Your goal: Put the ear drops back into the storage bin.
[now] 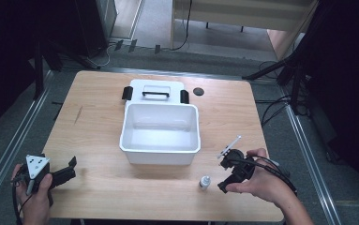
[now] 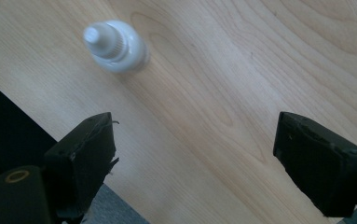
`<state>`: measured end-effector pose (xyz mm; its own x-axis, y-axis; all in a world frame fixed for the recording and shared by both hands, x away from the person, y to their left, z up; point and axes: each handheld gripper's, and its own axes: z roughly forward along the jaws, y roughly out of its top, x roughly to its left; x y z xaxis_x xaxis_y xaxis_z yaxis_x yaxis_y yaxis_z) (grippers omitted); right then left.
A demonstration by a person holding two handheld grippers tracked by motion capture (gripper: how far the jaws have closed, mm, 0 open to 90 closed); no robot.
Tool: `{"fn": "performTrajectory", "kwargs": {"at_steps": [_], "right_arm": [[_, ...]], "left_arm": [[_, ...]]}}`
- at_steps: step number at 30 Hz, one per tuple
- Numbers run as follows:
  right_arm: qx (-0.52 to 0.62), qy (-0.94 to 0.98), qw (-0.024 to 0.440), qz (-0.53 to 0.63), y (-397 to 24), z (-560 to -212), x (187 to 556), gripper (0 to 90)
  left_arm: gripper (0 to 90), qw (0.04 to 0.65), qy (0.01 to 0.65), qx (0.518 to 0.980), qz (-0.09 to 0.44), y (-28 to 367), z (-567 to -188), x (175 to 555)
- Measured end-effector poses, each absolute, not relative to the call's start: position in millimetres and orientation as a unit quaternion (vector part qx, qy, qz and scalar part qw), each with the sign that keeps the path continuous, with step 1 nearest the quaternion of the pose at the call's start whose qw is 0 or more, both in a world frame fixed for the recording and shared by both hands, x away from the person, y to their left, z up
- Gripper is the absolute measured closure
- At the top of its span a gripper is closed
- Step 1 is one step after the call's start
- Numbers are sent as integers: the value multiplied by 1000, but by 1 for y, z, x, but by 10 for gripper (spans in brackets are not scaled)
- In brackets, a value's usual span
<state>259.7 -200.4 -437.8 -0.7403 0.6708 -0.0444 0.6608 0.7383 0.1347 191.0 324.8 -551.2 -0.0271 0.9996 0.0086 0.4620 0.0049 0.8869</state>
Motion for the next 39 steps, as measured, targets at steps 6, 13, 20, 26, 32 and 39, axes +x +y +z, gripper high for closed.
{"fn": "performTrajectory", "kwargs": {"at_steps": [6,13,20,26,32,39], "right_arm": [[344,937,50,41,-174,-436,255,248],[333,941,29,43,-159,-437,254,395],[329,943,32,38,-145,-442,252,481],[334,942,35,29,-136,-451,252,513],[340,940,33,18,-135,-465,255,544],[358,933,30,18,-134,-474,260,596]], "left_arm": [[2,359,611,599,373,325,-551,191],[2,359,611,600,372,325,-551,192],[2,358,610,602,371,324,-551,192],[2,358,610,602,371,324,-551,192],[2,359,609,603,370,325,-551,192],[2,359,609,603,369,325,-551,192]]}}
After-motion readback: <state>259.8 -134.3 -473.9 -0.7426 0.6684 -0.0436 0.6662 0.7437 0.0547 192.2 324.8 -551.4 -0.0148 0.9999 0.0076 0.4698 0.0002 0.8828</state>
